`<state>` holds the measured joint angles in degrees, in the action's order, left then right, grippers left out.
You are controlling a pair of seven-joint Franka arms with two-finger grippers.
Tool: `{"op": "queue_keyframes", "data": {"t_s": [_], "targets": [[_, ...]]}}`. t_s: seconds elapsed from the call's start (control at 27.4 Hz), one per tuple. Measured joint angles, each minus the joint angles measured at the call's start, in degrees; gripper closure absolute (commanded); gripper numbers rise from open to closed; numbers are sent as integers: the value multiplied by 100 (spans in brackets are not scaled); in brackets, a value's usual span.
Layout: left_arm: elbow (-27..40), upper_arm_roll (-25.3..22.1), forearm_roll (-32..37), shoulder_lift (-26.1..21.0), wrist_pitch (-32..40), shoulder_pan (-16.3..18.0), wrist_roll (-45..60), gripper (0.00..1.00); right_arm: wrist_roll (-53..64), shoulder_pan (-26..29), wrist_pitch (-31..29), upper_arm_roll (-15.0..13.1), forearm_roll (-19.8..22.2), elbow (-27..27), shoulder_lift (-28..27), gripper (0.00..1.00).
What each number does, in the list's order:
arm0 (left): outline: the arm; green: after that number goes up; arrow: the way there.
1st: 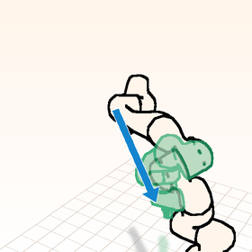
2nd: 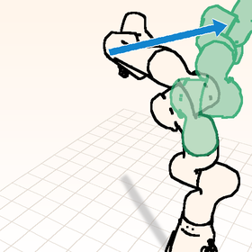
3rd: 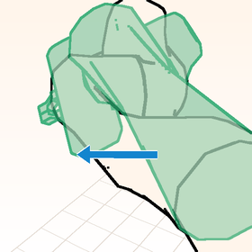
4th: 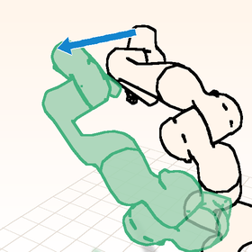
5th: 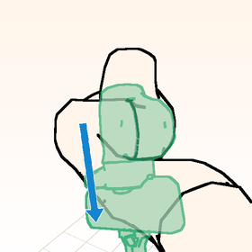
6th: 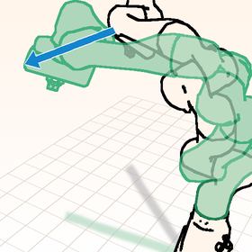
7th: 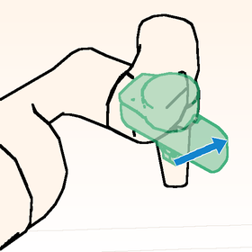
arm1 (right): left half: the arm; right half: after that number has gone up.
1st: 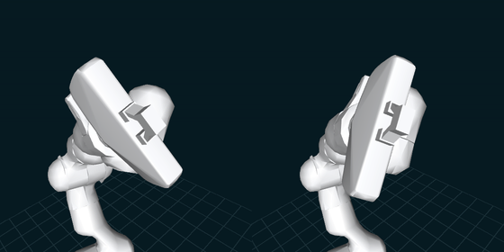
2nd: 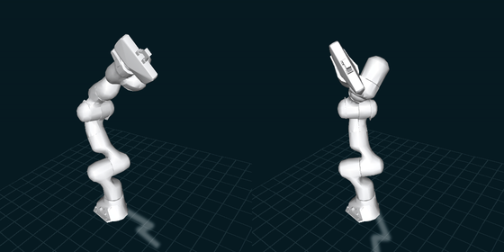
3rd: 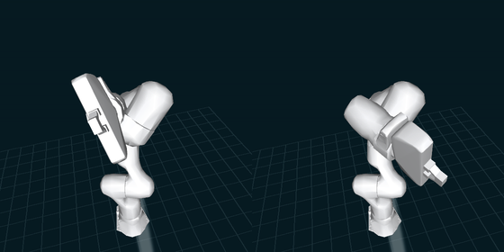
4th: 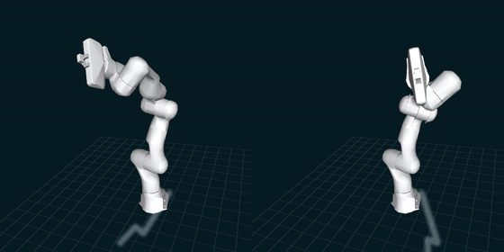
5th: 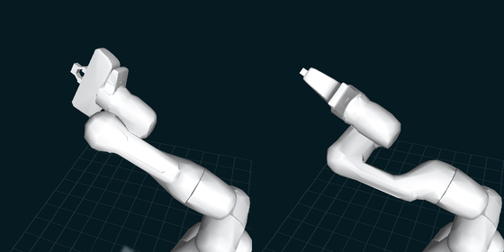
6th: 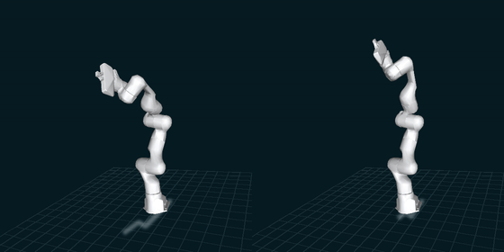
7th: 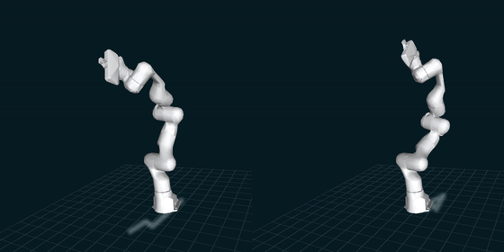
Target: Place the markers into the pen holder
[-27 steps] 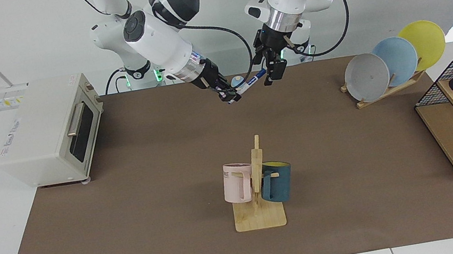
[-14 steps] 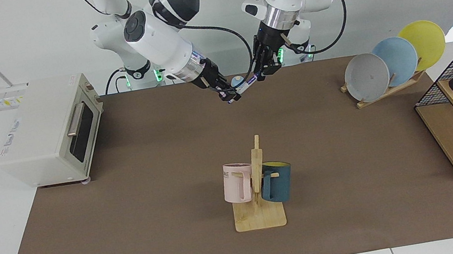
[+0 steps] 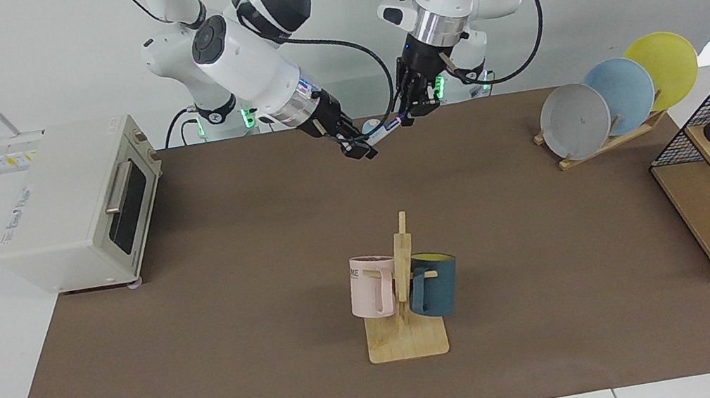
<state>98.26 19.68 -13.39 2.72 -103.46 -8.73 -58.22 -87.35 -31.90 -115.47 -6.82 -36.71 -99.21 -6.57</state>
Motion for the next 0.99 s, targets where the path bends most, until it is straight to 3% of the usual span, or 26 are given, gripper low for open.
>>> {"op": "queue_keyframes", "data": {"t_s": [0.11,0.29,0.44,0.66,0.84,0.99], "targets": [[10,-60,67,0,102,9,63,100,255,6,-3,-49,315,11,27,0],[20,-389,341,0,543,19,776,100,1106,8,150,-61,1404,11,158,0],[20,-676,619,0,826,24,1314,100,1958,125,457,-80,2044,11,280,0],[23,-1343,1044,-1,902,26,1603,100,3986,669,975,-117,2791,9,409,0],[15,-1984,1471,-1,1166,57,1603,100,5708,1018,1033,-127,3586,5,449,0],[-116,-2315,2040,0,1459,83,1476,100,7041,1270,1043,-127,3916,5,480,0]]}}
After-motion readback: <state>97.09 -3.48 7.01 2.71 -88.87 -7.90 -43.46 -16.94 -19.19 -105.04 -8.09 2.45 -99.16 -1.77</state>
